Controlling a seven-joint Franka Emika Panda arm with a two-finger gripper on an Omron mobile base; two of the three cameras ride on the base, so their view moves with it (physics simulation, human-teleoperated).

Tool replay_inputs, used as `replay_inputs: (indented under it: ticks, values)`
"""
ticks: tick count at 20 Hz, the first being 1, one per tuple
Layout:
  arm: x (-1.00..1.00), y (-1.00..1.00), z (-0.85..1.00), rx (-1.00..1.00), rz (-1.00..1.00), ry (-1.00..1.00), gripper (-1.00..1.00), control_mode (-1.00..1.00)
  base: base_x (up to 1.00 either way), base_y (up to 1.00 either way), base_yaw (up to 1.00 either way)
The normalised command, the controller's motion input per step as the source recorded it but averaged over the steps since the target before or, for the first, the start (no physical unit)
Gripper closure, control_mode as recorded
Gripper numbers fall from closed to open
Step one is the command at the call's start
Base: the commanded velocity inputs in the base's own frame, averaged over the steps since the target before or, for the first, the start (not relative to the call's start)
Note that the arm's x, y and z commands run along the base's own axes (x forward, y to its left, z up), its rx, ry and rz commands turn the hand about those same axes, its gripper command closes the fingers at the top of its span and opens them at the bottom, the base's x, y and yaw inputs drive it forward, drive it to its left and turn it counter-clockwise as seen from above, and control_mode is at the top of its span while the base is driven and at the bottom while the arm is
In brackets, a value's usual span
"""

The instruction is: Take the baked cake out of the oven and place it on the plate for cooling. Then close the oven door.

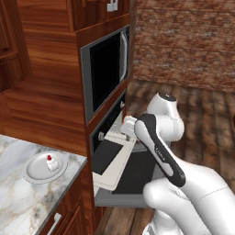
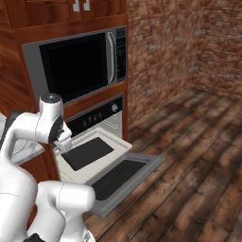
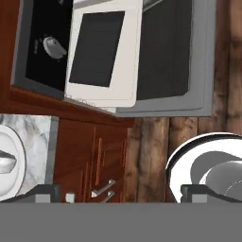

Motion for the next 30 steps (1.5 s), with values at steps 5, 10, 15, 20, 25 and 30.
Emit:
replay_inputs:
  ticks: [5,10,15,20,25,30]
  values:
    - [0.46,-1.0,0.0,0.0,0.0,0.0,-1.0,-1.0,0.0,0.0,0.0]
    - [0.55,-0.87,-0.15,0.0,0.0,0.0,-1.0,-1.0,0.0,0.0,0.0]
    - [0.65,-0.53,-0.41,0.0,0.0,0.0,-1.0,-1.0,0.0,0.0,0.0]
    - [0.66,-0.31,-0.61,0.0,0.0,0.02,-1.0,-1.0,0.0,0.0,0.0]
    - [0.61,-0.09,-0.74,-0.04,0.0,0.02,-1.0,-1.0,0.0,0.0,0.0]
    - [0.48,0.0,-0.74,-0.03,0.0,0.0,-1.0,-1.0,0.0,0.0,0.0]
